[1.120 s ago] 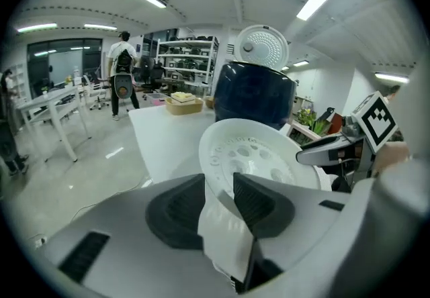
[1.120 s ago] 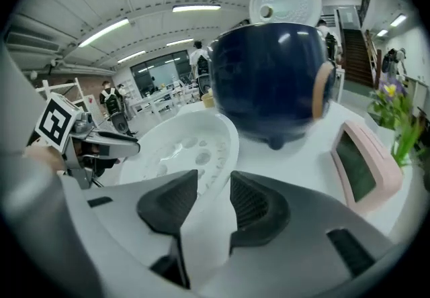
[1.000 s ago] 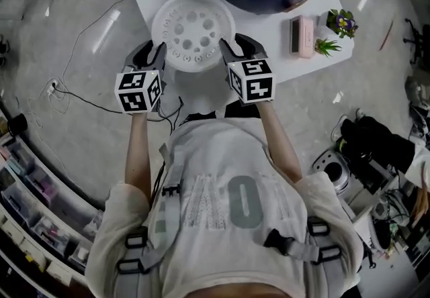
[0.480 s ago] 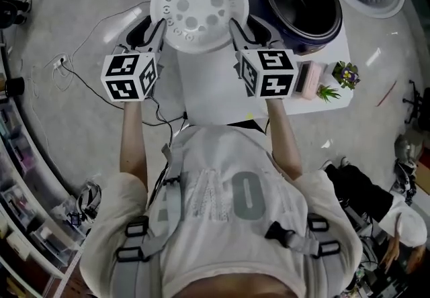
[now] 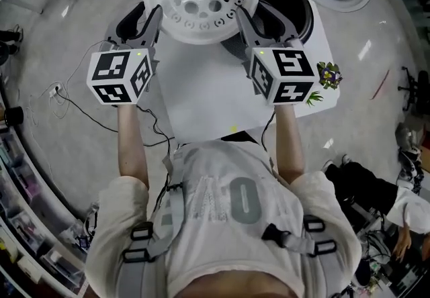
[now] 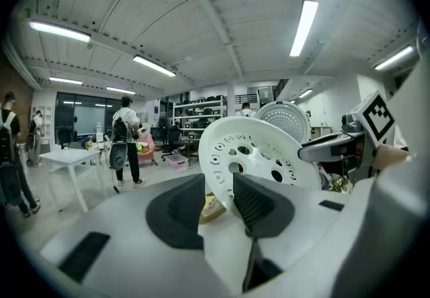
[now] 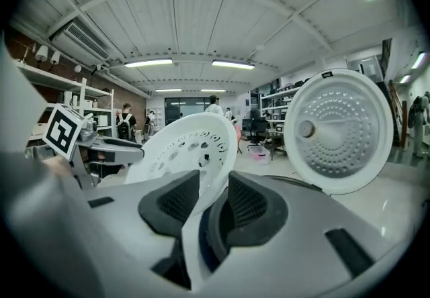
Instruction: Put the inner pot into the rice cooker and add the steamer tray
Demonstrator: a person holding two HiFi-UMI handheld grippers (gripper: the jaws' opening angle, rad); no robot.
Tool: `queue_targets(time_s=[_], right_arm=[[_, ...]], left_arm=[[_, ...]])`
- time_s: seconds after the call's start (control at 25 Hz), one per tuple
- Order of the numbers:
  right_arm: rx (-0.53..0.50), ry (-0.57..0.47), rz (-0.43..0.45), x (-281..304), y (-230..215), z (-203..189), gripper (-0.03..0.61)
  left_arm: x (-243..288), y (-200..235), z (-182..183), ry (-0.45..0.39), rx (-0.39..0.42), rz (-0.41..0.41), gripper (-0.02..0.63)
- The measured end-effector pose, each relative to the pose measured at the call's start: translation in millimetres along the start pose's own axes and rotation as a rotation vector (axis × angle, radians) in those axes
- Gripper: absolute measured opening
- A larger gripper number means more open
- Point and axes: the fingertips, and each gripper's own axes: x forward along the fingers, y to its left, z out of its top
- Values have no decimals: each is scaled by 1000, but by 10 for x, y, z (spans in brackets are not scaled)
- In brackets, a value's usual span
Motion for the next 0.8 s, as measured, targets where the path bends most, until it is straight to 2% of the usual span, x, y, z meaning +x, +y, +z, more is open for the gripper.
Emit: queue_targets(time_s=[0.16,0.32,0.56,0.8], right_arm=[[9,-2,-65,-150,-511,94,144],[47,14,-131,-267,-897,47,149],[87,60,-199,-290,-1183,-122,154],[126,124,-249,-541,-1560,-516,160]], left_arm=[[349,-368,336,-33,50,-48,140],[675,-664,498,-22,93,-118,138],[1049,-858,472,14,111,-195,135],[1362,-1347,211,102,129,-256,135]])
